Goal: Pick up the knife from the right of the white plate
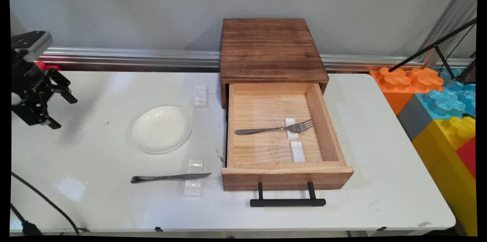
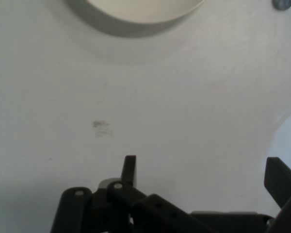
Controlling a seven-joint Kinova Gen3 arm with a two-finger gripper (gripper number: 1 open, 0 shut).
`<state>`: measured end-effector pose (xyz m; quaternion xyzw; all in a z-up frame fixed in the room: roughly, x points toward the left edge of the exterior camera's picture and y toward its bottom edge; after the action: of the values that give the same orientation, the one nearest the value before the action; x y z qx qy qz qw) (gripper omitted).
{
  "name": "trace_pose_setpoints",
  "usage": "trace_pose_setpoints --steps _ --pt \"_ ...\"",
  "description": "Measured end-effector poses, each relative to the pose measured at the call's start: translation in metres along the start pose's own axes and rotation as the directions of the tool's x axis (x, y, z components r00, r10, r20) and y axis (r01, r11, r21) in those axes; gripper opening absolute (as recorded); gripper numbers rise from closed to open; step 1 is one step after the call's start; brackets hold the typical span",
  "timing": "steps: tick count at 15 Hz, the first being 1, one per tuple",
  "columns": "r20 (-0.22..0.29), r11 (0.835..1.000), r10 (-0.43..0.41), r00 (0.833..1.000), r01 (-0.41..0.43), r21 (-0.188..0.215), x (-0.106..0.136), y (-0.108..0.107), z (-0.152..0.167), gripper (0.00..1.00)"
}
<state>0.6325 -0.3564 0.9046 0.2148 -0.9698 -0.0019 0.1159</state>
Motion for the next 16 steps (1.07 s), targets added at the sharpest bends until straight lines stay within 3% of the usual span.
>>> trace_pose_setpoints --steps 10,16 --pt "-0.073 0.994 -0.096 0.993 0.092 -0.059 0.029 0.065 0.014 1.00" --pt "-0.104 0.993 -0.105 0.989 0.100 -0.054 0.054 0.082 0.032 1.00"
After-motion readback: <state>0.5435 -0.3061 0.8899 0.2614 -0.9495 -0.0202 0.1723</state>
